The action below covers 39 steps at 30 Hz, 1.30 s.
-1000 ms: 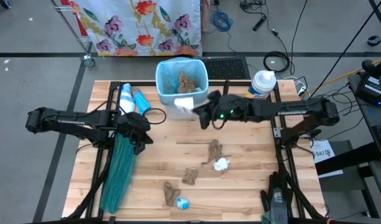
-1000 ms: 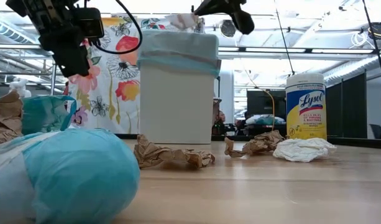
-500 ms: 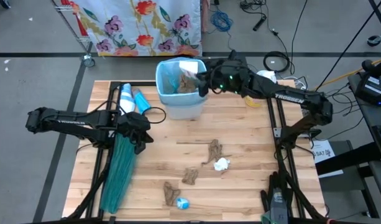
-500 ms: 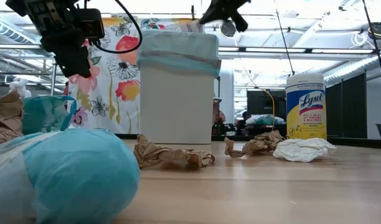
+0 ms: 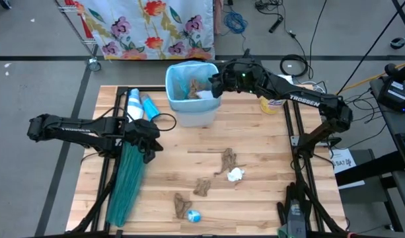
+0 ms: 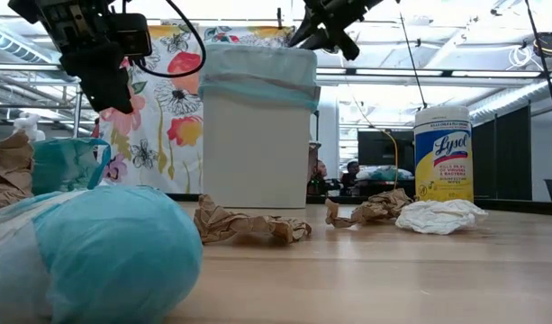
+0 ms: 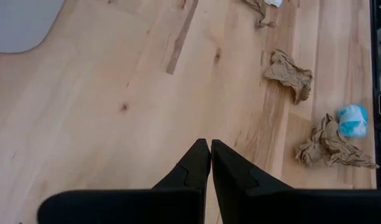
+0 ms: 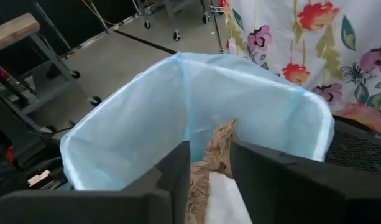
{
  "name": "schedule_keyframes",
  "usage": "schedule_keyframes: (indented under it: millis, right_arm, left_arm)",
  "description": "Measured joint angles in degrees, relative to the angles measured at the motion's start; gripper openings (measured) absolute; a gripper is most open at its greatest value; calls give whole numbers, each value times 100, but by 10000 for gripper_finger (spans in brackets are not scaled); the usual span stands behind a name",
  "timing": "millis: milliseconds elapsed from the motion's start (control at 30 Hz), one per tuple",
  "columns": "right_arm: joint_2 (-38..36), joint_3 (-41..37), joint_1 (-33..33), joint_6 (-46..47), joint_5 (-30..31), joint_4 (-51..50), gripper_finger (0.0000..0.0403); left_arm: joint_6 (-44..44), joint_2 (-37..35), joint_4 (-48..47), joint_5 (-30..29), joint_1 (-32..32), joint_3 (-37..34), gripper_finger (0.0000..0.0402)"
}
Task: Place trash/remove bag and relplace
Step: Put the white paper into the white trash bin
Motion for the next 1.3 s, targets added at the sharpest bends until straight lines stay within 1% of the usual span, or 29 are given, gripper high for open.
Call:
schedule_keyframes:
  millis: [67, 167, 333, 467, 600, 733, 867, 933, 1100, 1300]
  right_arm:
    - [-89, 0, 16, 3, -14, -132, 124]
    - [-296, 0, 121, 68, -10, -447, 133]
    - [-630, 0, 452, 614, 31, -1504, 131]
    - [-711, 0, 918, 1289, 183, -2445, 127]
    - [-629, 0, 1643, 2322, 701, -3298, 126]
    - [-399, 0, 2455, 3393, 1069, -3707, 126]
    - [-37, 0, 3183, 4397, 1382, -3750, 126]
    - [191, 0, 3464, 4820, 1430, -3763, 125]
    - [736, 0, 3877, 5719, 1379, -3918, 125]
    - [1240, 0, 4235, 6489, 1288, -4006, 125]
  left_arm:
    - [-3, 0, 1, -8, 0, 0, 22]
    - [-147, 0, -4, -196, -1, 0, 22]
    - [-26, 0, 1, -258, 0, 0, 22]
    - [241, 0, -2, -259, 0, 0, 22]
    - [330, 0, -23, -225, 0, 0, 22]
    - [329, 0, -108, -146, -7, 0, 22]
    - [348, 0, -246, 150, -7, 0, 22]
    - [350, 0, -334, 242, -7, 0, 22]
    - [345, 0, -499, 256, -7, 0, 22]
    - [304, 0, -504, 264, -7, 0, 22]
